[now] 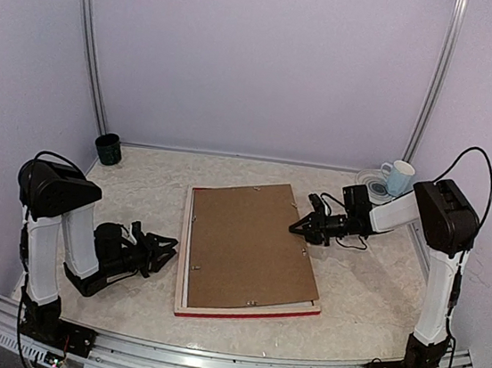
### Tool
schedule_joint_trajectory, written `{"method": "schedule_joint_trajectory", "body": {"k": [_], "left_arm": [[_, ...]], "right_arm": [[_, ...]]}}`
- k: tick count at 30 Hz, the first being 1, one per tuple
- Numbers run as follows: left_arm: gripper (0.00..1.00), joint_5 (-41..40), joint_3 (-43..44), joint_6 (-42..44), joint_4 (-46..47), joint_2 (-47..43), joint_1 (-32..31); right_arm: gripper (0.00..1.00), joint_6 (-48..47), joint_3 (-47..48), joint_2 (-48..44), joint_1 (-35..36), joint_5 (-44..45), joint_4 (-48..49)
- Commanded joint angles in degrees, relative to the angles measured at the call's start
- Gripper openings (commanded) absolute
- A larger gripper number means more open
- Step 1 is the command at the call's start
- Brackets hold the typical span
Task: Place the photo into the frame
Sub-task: Place the backboard on the frame body.
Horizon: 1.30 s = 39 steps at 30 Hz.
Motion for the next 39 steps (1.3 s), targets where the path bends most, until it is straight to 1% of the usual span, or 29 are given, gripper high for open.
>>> {"method": "schedule_joint_trajectory", "body": {"k": [1,3,13,27,39], "left_arm": [[0.34,-0.39,-0.26,0.42,15.14,2.41,0.05],[0.32,-0.21,-0.15,0.41,15.19,2.53,-0.06],[0.30,0.08,0.47,0.20,15.23,3.03,-0.96],[0.30,0.13,0.56,0.00,15.19,2.95,-0.96],[0.30,0.04,0.47,-0.03,15.36,3.46,-1.14]], "right_arm": [[0.22,-0.77,0.16,-2.37,1.04,0.99,-0.51],[0.24,-0.89,0.17,-2.63,1.43,1.41,-0.85],[0.26,-3.11,1.49,-4.88,2.80,4.71,-5.85],[0.38,-8.76,4.15,-7.14,3.37,12.19,-17.12],[0.43,-11.21,5.13,-9.56,3.88,17.30,-22.21]]}}
